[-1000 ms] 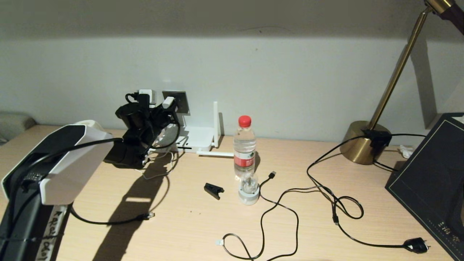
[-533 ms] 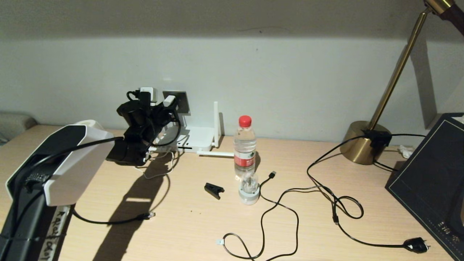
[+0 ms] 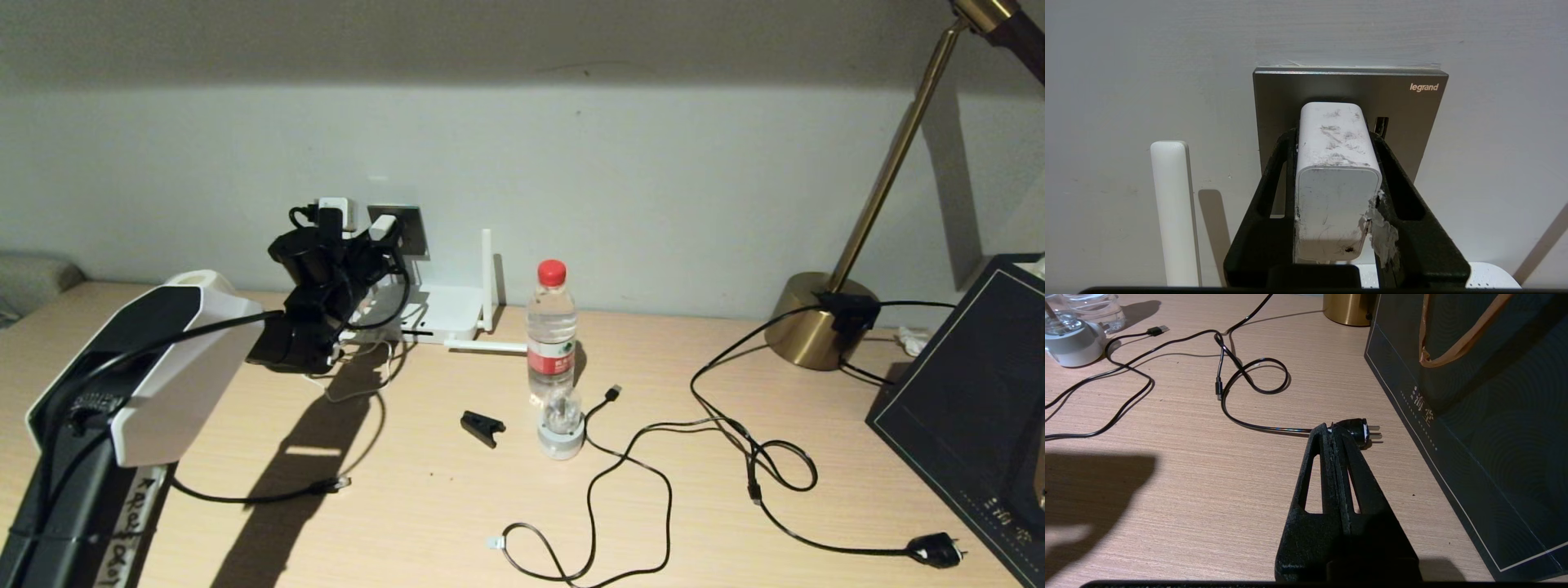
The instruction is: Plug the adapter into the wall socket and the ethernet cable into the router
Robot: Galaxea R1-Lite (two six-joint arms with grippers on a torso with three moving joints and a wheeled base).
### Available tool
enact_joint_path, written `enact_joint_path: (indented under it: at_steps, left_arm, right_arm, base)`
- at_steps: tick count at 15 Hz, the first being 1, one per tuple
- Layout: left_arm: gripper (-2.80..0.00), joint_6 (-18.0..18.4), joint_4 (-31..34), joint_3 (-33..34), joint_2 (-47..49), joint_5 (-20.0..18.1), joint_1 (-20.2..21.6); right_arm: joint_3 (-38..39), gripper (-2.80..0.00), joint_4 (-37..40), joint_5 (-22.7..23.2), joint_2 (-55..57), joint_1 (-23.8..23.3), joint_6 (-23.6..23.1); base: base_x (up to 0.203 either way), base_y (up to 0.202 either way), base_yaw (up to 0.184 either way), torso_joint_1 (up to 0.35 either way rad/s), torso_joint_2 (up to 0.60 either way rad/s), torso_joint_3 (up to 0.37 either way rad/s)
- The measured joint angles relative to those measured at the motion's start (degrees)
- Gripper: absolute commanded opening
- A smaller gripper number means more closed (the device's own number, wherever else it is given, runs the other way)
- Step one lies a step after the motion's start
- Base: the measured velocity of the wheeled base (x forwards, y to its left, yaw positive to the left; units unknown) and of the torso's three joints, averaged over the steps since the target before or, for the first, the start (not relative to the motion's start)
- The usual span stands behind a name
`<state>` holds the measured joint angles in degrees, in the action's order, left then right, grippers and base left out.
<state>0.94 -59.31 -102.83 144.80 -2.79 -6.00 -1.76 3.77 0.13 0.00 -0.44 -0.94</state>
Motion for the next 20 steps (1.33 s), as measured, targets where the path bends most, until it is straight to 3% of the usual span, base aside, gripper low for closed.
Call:
enact_joint_path:
  at_steps: [10,20]
  left_arm:
    - [-2.8,0.02,-0.65,-0.64,1.67,2.68,-0.22]
    - [-2.8,-0.06,-2.29,-0.58,2.08,2.72,-0.04]
  right_arm:
    - [0.0,-2.8,0.0,0.02,0.0,0.0,0.0]
    - [0.0,-2.8,0.0,0.01,0.0,0.0,0.0]
  base:
    - [0.0,0.0,0.0,0.0,0.0,0.0]
    - [0.0,0.0,0.0,0.0,0.0,0.0]
